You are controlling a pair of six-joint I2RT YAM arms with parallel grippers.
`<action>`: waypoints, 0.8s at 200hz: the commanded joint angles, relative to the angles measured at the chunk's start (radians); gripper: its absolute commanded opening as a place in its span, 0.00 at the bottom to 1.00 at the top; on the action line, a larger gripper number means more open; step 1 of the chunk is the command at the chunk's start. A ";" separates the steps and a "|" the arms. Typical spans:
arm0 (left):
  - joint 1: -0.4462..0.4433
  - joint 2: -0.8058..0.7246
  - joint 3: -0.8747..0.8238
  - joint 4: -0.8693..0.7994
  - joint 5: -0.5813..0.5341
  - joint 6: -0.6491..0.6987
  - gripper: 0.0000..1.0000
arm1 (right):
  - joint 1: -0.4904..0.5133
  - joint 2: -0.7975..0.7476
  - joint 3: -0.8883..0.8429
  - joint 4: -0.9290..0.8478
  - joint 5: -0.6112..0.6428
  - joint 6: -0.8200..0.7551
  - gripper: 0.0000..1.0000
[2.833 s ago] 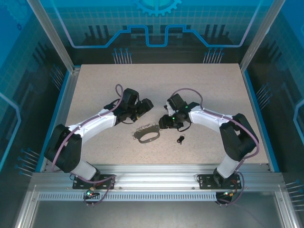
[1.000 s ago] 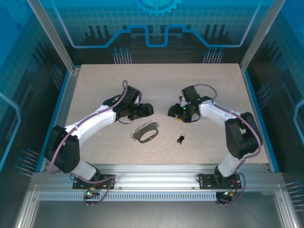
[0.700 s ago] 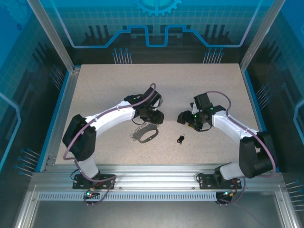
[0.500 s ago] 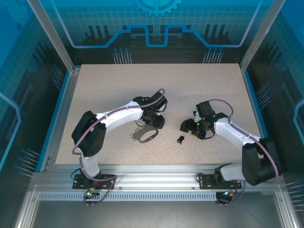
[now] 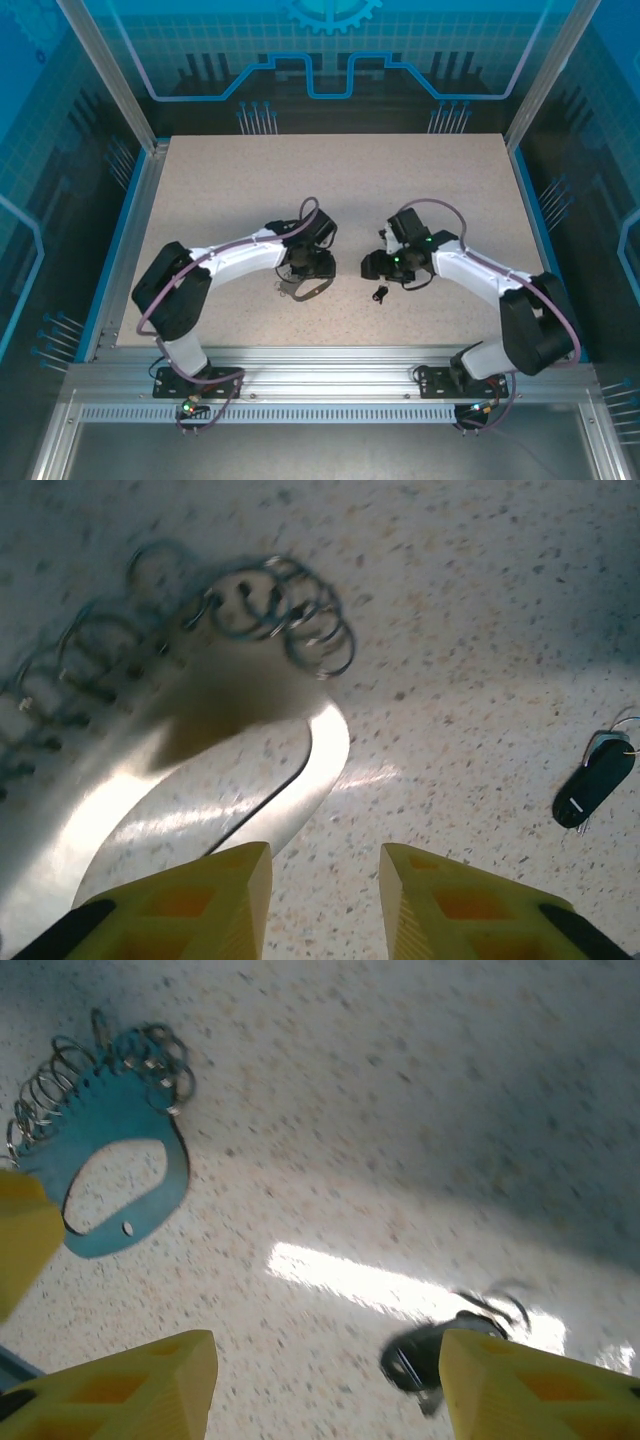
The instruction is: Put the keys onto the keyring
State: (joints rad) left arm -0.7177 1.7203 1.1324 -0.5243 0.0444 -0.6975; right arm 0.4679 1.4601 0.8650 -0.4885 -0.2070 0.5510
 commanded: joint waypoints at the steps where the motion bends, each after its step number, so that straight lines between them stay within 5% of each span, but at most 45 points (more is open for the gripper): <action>1: 0.013 -0.066 -0.077 0.125 0.025 -0.177 0.35 | 0.050 0.077 0.092 0.008 0.074 -0.098 0.59; 95: 0.152 -0.078 -0.257 0.297 0.055 -0.129 0.36 | 0.119 0.260 0.220 0.072 0.121 -0.229 0.48; 160: 0.224 0.040 -0.173 0.318 0.116 -0.023 0.38 | 0.151 0.312 0.254 0.090 0.104 -0.236 0.47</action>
State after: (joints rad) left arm -0.5106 1.6951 0.9108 -0.2138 0.1215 -0.7856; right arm 0.5907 1.7424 1.0821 -0.4152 -0.0933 0.3431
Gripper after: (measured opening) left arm 0.375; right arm 0.473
